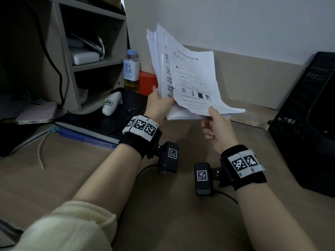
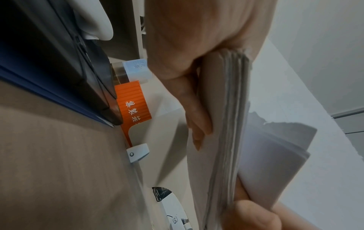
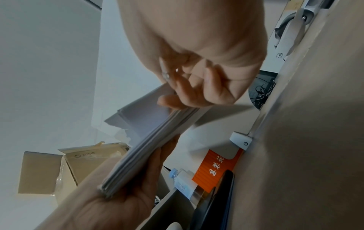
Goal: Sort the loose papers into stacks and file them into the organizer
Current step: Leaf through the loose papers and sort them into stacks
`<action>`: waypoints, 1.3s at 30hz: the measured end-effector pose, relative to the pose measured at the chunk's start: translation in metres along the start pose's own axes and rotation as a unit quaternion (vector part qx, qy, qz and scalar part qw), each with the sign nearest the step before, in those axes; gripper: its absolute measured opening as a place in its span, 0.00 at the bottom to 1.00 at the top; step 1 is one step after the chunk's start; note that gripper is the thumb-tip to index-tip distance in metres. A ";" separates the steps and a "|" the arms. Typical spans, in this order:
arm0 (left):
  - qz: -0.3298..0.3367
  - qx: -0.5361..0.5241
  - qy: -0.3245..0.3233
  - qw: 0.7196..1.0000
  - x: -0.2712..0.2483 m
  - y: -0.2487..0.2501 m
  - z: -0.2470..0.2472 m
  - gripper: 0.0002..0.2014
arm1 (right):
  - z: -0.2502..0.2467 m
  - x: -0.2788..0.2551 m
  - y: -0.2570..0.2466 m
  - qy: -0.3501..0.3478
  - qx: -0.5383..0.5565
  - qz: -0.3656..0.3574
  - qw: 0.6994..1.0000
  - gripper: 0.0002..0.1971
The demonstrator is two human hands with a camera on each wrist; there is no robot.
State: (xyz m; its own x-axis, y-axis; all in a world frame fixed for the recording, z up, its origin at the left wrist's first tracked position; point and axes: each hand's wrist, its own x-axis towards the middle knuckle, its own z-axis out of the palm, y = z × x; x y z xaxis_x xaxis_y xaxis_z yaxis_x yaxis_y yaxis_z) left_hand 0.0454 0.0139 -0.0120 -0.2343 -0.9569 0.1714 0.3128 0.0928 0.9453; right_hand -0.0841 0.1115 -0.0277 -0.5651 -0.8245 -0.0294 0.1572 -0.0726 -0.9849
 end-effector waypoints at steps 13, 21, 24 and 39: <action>-0.011 -0.070 -0.020 0.997 0.003 -0.001 -0.002 0.19 | -0.002 -0.005 0.001 0.036 -0.053 -0.047 0.997 0.23; -0.002 -0.075 -0.027 0.997 -0.001 0.001 0.001 0.15 | 0.000 -0.001 0.004 0.036 0.067 -0.087 0.993 0.21; 0.005 -0.067 -0.043 0.997 -0.004 0.004 0.001 0.15 | -0.001 0.001 0.005 0.042 0.051 -0.107 0.992 0.23; 0.019 -0.048 -0.065 0.997 -0.003 0.004 -0.004 0.20 | -0.010 0.005 0.003 0.124 0.111 -0.086 0.982 0.40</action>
State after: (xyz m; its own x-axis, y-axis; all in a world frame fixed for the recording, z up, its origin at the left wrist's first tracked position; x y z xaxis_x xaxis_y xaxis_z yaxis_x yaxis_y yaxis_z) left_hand 0.0508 0.0166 -0.0099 -0.3358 -0.9092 0.2463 0.4087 0.0950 0.9077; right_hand -0.0947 0.1133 -0.0328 -0.7746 -0.6290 0.0666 0.1995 -0.3428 -0.9180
